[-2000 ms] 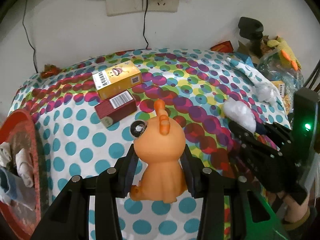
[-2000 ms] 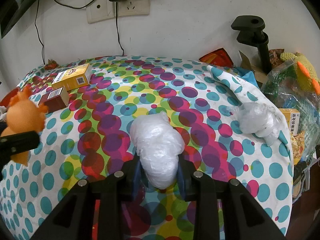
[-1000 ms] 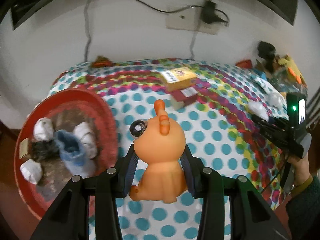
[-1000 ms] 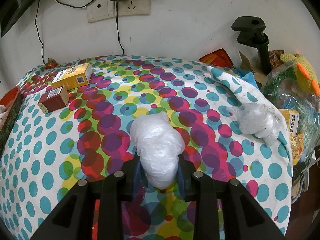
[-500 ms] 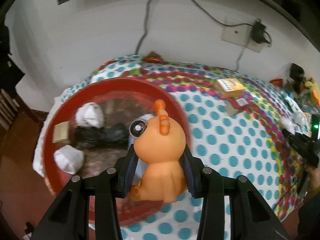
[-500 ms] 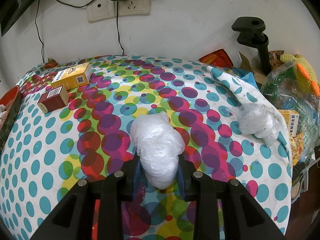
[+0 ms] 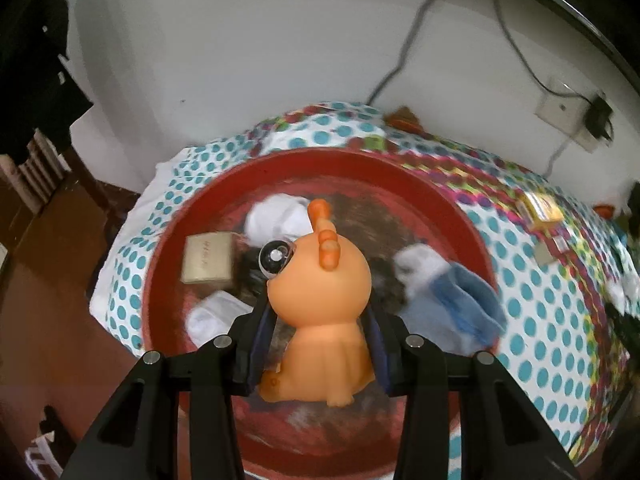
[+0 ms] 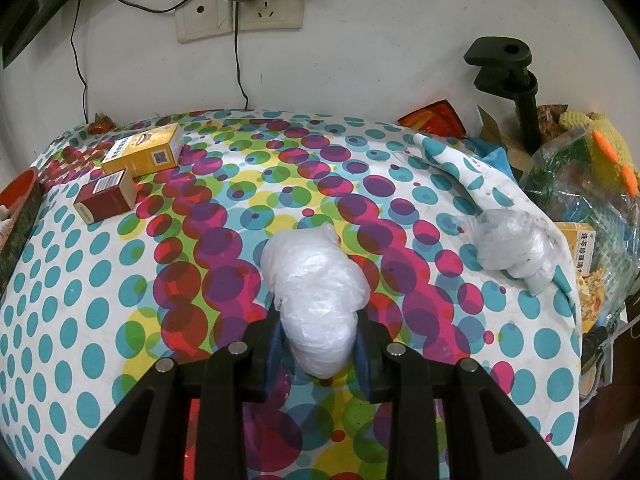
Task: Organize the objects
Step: 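Carry the orange toy in the left gripper over the red tray and release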
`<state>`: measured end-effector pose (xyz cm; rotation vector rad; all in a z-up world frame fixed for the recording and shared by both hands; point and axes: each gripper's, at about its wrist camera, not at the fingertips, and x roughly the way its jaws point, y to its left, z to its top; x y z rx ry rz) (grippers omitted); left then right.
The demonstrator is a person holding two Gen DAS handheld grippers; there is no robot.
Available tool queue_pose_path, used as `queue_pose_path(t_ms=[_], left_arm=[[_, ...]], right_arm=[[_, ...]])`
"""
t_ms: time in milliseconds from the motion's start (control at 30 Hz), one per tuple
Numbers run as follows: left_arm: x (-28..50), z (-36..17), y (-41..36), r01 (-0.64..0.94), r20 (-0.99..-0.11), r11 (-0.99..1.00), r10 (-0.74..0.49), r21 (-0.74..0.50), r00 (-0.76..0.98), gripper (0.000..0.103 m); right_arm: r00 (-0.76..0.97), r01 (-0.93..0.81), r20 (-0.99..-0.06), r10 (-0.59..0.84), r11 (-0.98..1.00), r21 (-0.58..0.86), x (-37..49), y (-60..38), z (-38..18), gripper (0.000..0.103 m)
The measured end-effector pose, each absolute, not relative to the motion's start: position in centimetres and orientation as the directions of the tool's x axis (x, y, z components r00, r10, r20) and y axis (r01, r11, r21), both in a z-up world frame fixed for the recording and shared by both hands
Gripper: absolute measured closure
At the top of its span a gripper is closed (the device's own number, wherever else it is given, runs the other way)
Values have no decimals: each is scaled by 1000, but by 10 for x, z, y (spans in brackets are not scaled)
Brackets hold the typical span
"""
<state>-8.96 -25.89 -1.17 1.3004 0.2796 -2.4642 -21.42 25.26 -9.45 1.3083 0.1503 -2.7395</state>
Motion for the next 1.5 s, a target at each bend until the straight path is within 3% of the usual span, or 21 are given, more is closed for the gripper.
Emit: queue_pose_path(t_ms=[433, 900, 1067, 1233, 1500], left_arm=[[-131, -15, -334, 463, -845, -886, -232, -19, -481, 63], [-163, -46, -356, 480, -865, -877, -232, -12, -445, 62], [-165, -45, -355, 475, -865, -880, -238, 0, -442, 59], [-164, -42, -353, 476, -856, -879, -246, 0, -454, 40], [-152, -29, -345, 463, -839, -886, -267, 21, -474, 36]], right_arm=[[-625, 134, -779, -50, -990, -44, -214, 254, -96, 73], [-625, 134, -779, -49, -990, -45, -215, 253, -94, 72], [-625, 134, -779, -49, -990, -45, -215, 253, -94, 72], [-625, 134, -779, -47, -990, -48, -215, 254, -94, 72], [-625, 134, -779, -46, -990, -49, -215, 253, -94, 72]])
